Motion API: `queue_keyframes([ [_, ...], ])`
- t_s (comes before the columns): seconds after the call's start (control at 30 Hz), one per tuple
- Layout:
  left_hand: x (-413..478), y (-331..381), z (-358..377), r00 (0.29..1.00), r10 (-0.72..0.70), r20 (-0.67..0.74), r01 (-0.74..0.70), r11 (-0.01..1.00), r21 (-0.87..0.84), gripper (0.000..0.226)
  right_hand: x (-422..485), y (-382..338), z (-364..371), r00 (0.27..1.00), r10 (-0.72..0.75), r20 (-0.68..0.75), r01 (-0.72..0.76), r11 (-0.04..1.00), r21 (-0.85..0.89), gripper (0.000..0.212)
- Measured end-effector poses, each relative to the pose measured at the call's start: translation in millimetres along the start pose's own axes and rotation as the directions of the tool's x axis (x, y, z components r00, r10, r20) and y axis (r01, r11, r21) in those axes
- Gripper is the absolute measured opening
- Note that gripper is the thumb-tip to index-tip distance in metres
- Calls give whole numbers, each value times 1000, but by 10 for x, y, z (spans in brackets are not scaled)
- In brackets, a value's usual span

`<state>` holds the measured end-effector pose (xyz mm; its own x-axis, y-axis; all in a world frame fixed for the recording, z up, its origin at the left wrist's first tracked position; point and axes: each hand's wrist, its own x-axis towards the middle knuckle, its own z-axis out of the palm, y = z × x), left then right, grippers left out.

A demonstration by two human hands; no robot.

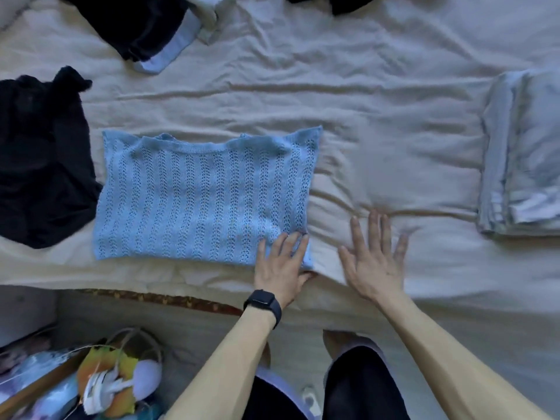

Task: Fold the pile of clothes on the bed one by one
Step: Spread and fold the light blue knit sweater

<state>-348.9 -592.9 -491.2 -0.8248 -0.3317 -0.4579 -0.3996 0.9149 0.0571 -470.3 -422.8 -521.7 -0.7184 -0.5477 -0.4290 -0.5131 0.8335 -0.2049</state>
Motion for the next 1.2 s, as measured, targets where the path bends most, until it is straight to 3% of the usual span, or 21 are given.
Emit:
queue_keyframes([
  [0.17, -26, -51, -98, 986, 41, -164, -66, 986, -150, 48, 141, 18, 7, 981, 34, 191, -30, 999, -27, 78],
  [0.27, -72, -93, -320, 977, -5, -211, -62, 948, -311, 48, 161, -2, -215, 952, 40, 303, -30, 999, -36, 76],
  [0.33, -121, -80, -568, 949, -235, -211, 81, 826, -557, 42, 172, -58, -450, 926, 49, 374, -37, 998, -41, 79],
  [0.43, -222, -171, -907, 755, -648, -102, 303, 482, -822, 26, 212, -264, -809, 976, 71, 207, -113, 973, 203, 68],
  [0.47, -258, -226, -971, 705, -704, -87, 323, 428, -844, 23, 261, -366, -940, 984, 86, 156, -137, 924, 358, 62],
  [0.53, -322, -332, -1067, 673, -736, -75, 319, 380, -868, 22, 442, -619, -1148, 964, 120, 237, -245, 748, 616, 54],
  [0.6, -364, -398, -1112, 683, -724, -92, 299, 392, -870, 21, 631, -889, -1338, 923, 94, 374, -360, 555, 750, 51],
  [0.67, -393, -409, -1162, 706, -701, -101, 280, 408, -869, 20, 848, -1108, -1391, 885, 63, 461, -441, 429, 788, 55],
  [0.73, -418, -382, -1191, 770, -619, -153, 234, 497, -836, 21, 1118, -1289, -1285, 851, 67, 520, -501, 402, 767, 74],
  [0.83, -427, -302, -1094, 913, -337, -232, 93, 723, -685, 27, 1752, -1353, -699, 830, 82, 551, -536, 384, 751, 122],
  [0.9, -409, -265, -995, 949, -231, -216, 50, 783, -620, 34, 2147, -1276, -220, 820, 115, 561, -543, 470, 696, 128],
  [1.0, -416, -260, -895, 953, -161, -258, 3, 853, -522, 39, 2290, -1131, -69, 828, 205, 521, -531, 586, 613, 91],
  [1.07, -454, -256, -873, 949, -113, -295, -29, 899, -437, 40, 2154, -1129, -234, 869, 196, 454, -473, 596, 648, 59],
  [1.17, -494, -259, -849, 945, -158, -285, 6, 883, -469, 41, 1685, -1255, -726, 863, 188, 470, -504, 399, 766, 7],
  [1.2, -503, -263, -845, 946, -176, -273, 20, 870, -493, 41, 1584, -1275, -838, 854, 184, 487, -520, 333, 787, 11],
])
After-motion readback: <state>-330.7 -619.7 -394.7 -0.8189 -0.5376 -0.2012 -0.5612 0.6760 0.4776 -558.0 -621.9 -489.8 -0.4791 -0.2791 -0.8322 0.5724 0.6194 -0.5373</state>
